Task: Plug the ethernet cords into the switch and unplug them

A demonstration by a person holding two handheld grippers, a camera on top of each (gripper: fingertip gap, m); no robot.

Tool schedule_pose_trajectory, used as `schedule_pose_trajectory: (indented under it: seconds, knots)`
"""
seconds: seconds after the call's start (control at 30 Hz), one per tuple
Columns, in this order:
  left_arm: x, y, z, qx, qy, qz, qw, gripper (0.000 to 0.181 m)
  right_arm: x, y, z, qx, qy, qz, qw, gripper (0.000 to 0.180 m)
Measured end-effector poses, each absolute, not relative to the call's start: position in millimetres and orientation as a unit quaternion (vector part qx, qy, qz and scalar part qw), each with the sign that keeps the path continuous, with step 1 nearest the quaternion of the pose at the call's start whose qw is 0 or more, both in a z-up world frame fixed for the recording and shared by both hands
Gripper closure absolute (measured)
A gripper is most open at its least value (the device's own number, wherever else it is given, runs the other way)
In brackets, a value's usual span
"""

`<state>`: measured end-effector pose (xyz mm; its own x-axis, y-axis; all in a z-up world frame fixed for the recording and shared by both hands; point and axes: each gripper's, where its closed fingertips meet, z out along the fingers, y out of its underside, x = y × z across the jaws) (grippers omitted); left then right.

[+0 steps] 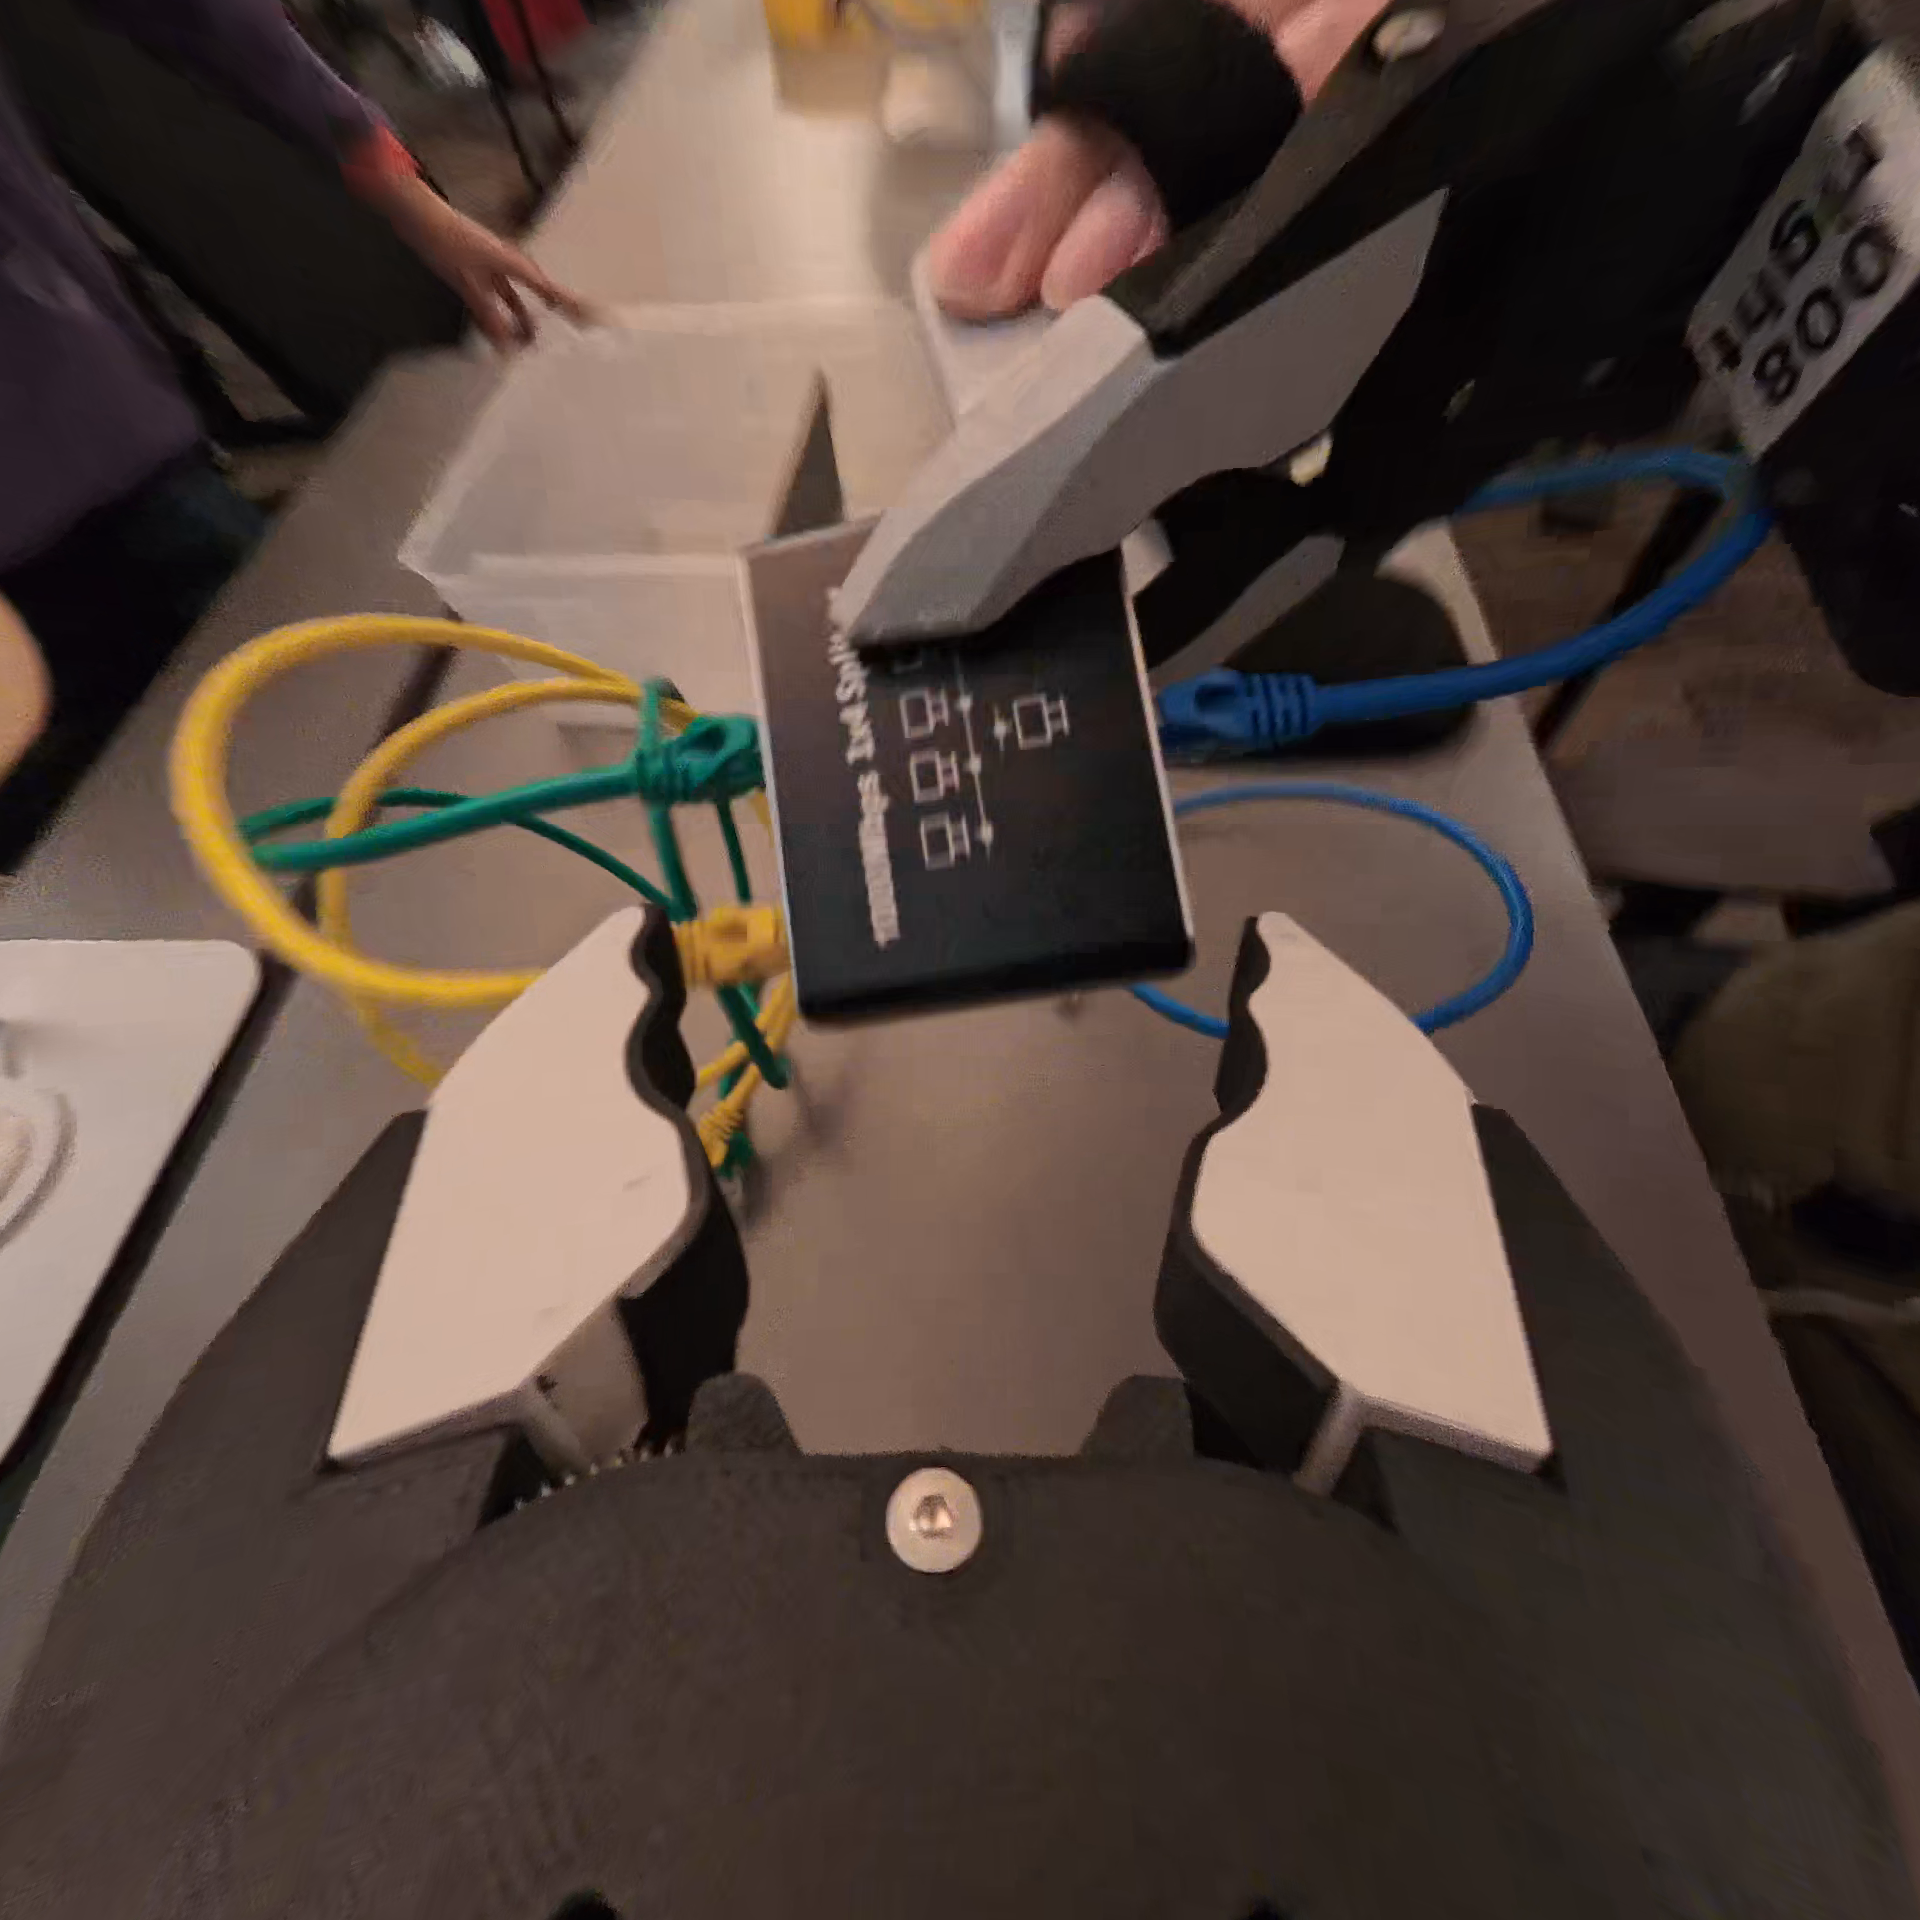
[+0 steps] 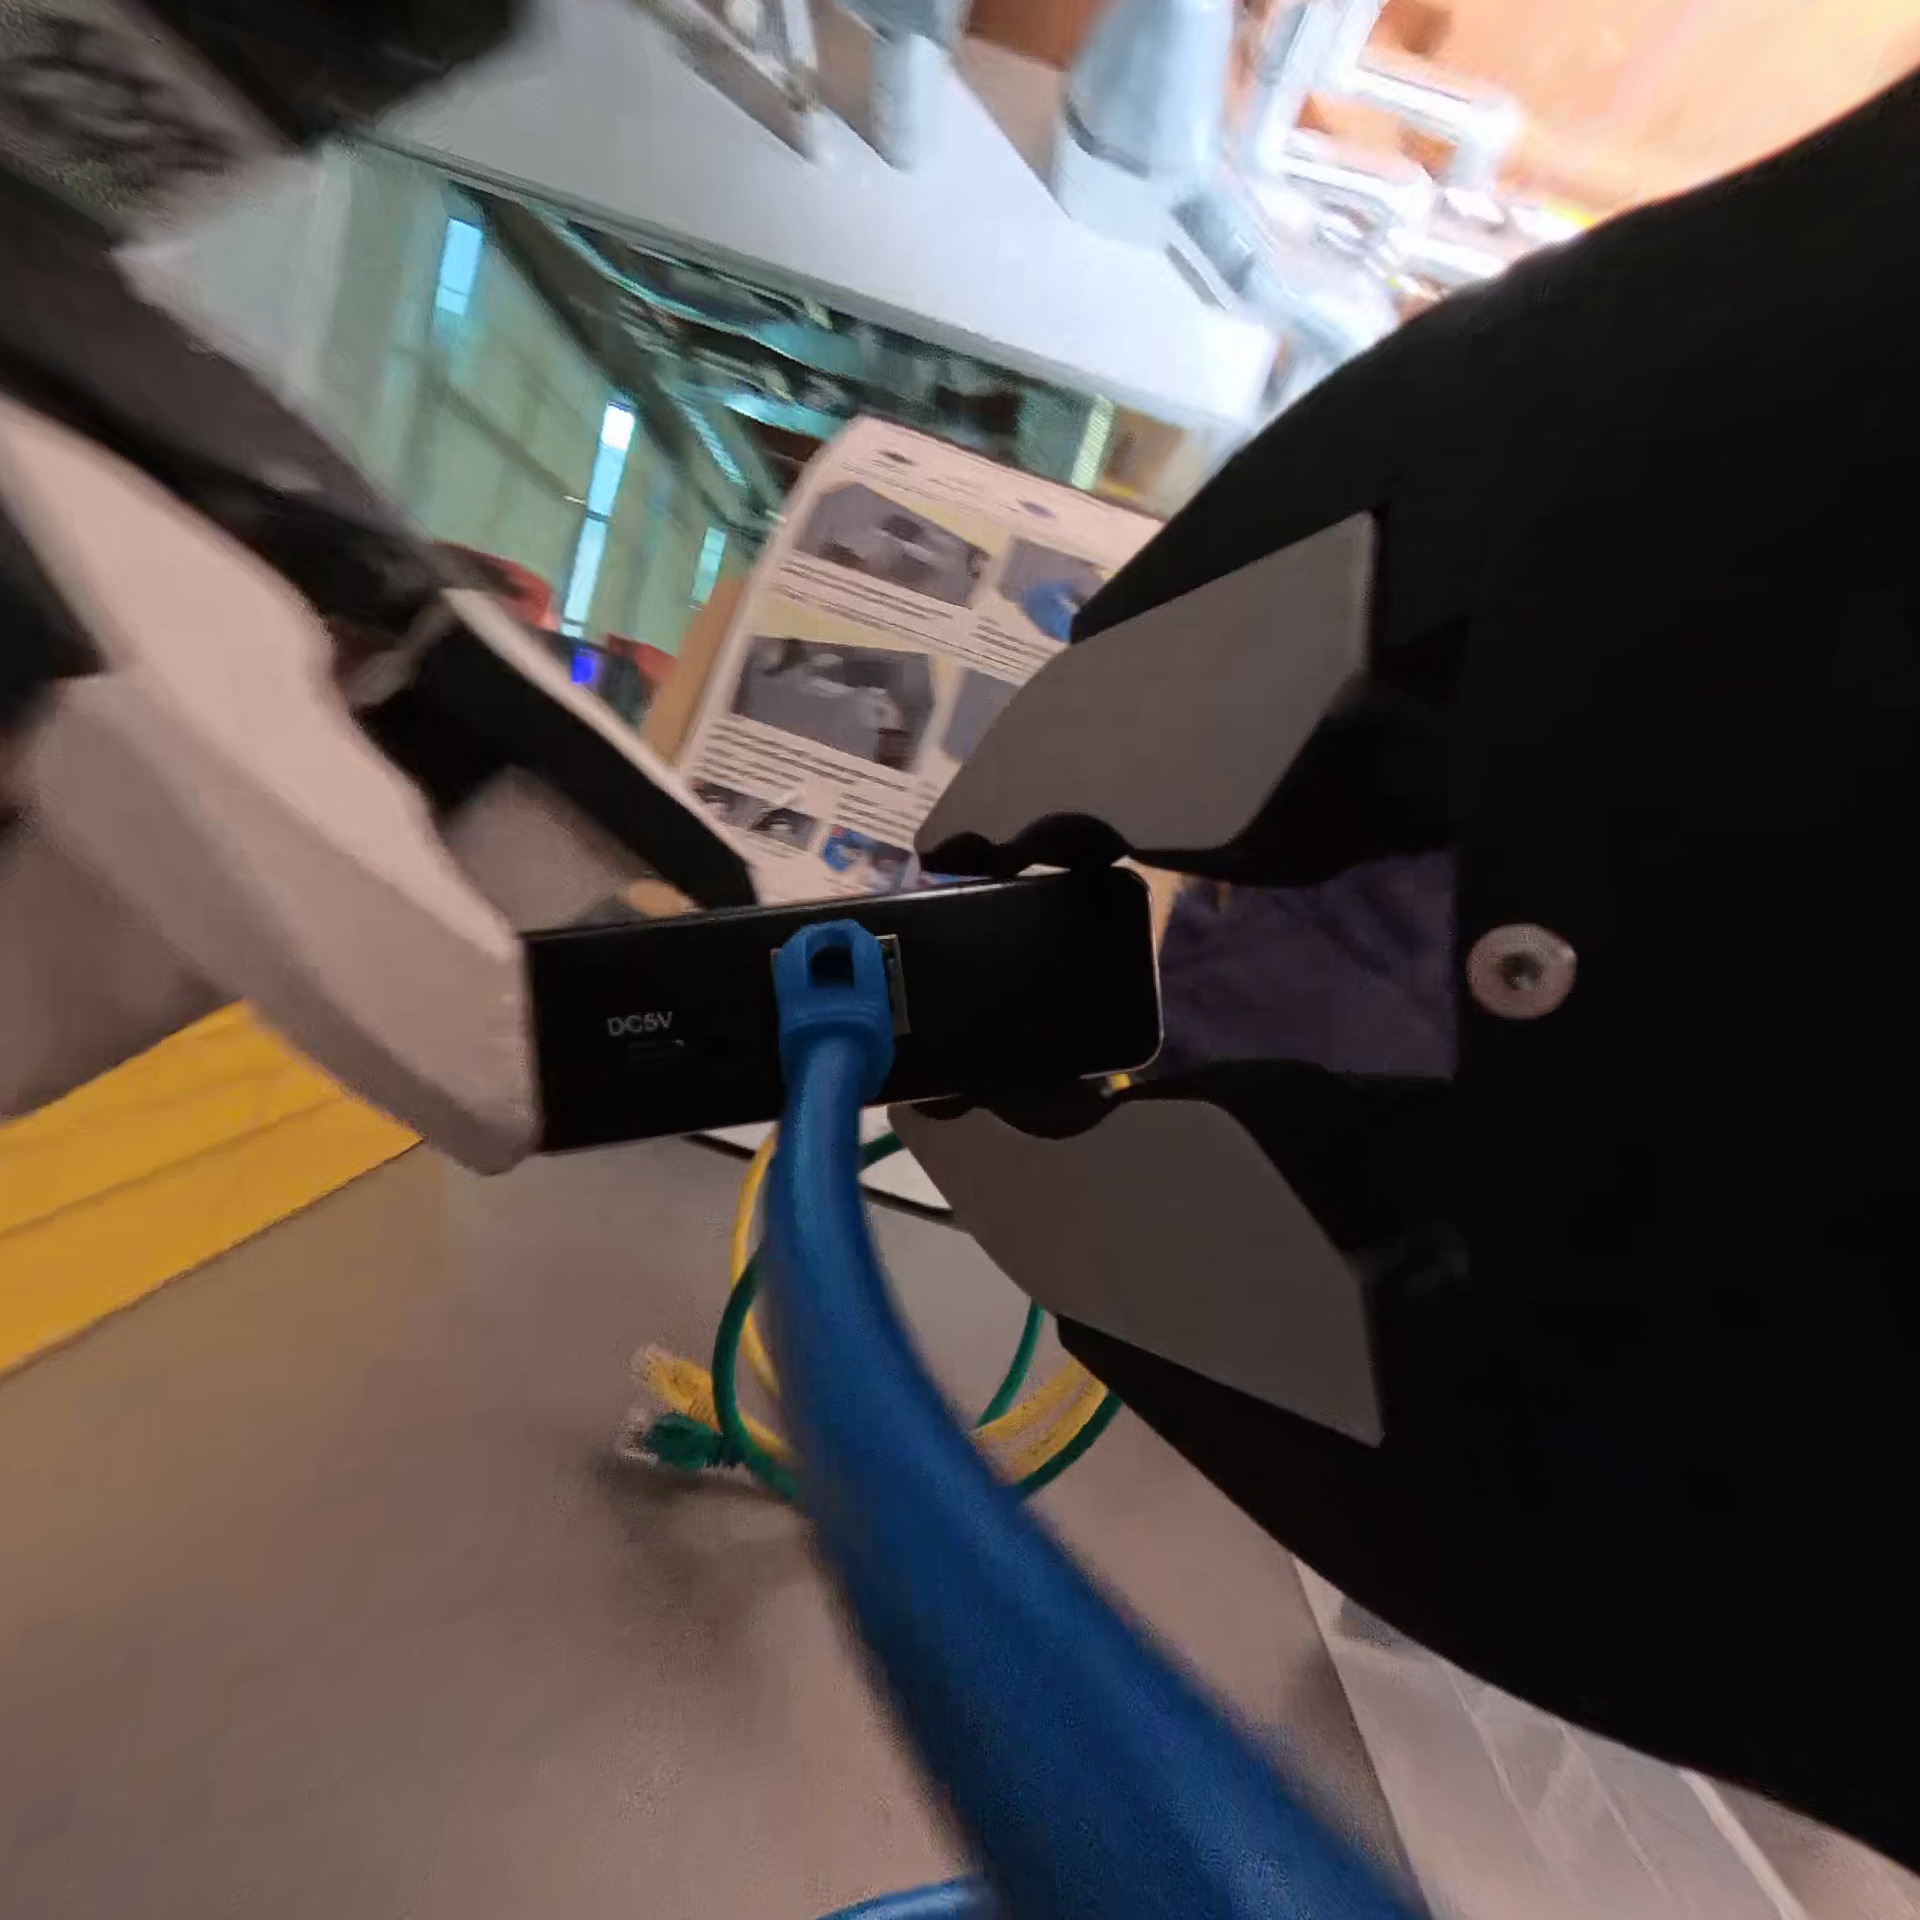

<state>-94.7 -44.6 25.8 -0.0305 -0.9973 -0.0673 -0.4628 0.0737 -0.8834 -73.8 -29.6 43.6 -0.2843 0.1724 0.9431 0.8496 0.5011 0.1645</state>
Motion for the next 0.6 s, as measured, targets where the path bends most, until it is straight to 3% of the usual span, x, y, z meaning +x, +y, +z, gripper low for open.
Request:
schedule_pose_trajectory:
  seconds: [0.1,0.27,0.6]
  knots:
    - [-108.8,-31.5,62.2,-0.586,0.562,-0.382,0.442,0.073,-48.6,-17.3,82.1,-0.463,-0.65,-0.33,0.504,0.142]
    - [-135.1,-14.4,107.6,-0.575,0.463,-0.412,0.534,0.084,15.4,12.4,140.7,-0.628,-0.524,-0.309,0.486,0.143]
    - [-122.5,-13.0,82.5,-0.604,0.489,-0.382,0.499,0.085,139.0,51.9,249.5,-0.796,-0.284,-0.323,0.426,0.143]
